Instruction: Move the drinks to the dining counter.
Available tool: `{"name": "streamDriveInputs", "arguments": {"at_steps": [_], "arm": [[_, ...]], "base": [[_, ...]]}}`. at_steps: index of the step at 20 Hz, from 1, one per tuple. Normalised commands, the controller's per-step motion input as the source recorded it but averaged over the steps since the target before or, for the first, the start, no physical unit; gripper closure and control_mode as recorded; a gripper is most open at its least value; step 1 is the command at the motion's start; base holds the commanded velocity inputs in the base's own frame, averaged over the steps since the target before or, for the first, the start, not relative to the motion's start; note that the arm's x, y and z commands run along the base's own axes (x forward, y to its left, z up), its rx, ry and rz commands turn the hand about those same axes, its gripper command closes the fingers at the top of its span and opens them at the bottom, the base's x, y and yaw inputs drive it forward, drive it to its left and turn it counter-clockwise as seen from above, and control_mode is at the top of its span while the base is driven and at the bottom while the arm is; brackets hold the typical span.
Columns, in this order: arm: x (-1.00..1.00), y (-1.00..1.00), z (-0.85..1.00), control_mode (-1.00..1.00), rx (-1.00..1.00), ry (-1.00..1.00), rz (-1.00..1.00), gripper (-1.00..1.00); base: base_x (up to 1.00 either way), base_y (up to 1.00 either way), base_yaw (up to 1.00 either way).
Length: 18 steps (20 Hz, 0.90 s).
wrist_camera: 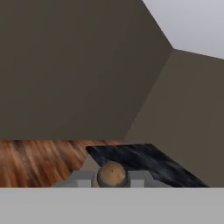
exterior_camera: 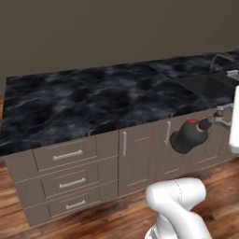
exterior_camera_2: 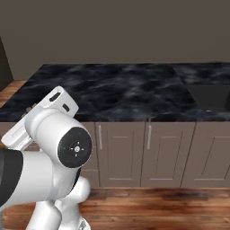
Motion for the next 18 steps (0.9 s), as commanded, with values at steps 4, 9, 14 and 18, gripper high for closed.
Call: {"name": "streamDriveInputs", "arguments": {"at_steps": [4, 9, 14, 18], "arm": [[0.0, 0.0, 0.0, 1.0, 0.0, 0.0, 0.0, 1.0], [0.0, 0.0, 0.0, 1.0, 0.0, 0.0, 0.0, 1.0], [0.0, 0.0, 0.0, 1.0, 0.0, 0.0, 0.0, 1.0], [0.0, 0.0, 0.0, 1.0, 0.0, 0.0, 0.0, 1.0]], "base": [[0.0, -0.88, 0.23], [0.01, -0.98, 0.18], [0.02, -0.99, 0.16], [0.0, -1.0, 0.11]]}}
